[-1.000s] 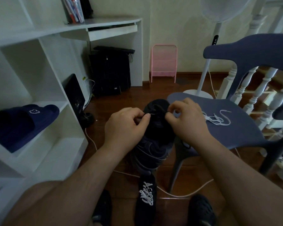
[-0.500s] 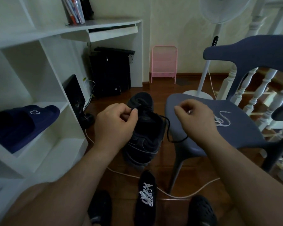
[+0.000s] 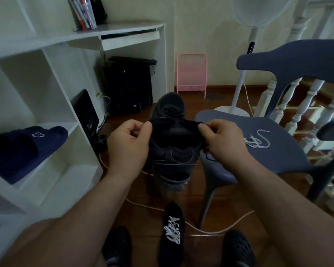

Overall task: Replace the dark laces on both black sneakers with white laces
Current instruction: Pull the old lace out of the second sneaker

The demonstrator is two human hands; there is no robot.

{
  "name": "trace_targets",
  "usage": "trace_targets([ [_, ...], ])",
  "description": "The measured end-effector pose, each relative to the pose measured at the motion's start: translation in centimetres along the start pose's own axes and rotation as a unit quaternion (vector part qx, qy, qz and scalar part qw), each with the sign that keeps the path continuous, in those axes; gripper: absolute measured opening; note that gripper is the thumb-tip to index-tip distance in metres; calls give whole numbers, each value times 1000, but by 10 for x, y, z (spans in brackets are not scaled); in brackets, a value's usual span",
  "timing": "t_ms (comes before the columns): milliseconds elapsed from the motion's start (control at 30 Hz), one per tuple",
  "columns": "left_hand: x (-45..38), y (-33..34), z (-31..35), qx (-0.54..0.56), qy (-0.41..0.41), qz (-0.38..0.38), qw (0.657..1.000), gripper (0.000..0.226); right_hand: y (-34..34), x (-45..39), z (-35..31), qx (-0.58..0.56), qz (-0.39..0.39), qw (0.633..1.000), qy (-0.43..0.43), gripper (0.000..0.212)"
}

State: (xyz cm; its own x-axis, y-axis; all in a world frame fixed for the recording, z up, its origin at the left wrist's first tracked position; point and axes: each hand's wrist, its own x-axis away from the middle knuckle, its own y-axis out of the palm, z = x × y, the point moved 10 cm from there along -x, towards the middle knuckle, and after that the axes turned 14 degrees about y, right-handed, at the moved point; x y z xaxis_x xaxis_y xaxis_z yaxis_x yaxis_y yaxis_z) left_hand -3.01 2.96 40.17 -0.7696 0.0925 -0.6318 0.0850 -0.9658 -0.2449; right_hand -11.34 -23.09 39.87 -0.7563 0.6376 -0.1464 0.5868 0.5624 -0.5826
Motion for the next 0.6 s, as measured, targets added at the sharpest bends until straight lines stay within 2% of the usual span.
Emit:
trace_targets([
  [100,1,20,-13,-21,-24,-88,996,29,5,7,-5,27,9,999,-24,30],
  [200,5,33,-18,-77,-31,-179,980,6,15,18,-12,58,-4,996,-62,24],
  [300,4,39,3,-105,42,-196,974,23,22,28,-22,110,9,988,-111,28],
  [400,8,53,25,-139,145,-227,953,15,22,34,-29,124,26,983,-134,29],
  [600,16,66,27,-204,188,-238,931,28,33,41,-34,124,15,978,-165,30],
])
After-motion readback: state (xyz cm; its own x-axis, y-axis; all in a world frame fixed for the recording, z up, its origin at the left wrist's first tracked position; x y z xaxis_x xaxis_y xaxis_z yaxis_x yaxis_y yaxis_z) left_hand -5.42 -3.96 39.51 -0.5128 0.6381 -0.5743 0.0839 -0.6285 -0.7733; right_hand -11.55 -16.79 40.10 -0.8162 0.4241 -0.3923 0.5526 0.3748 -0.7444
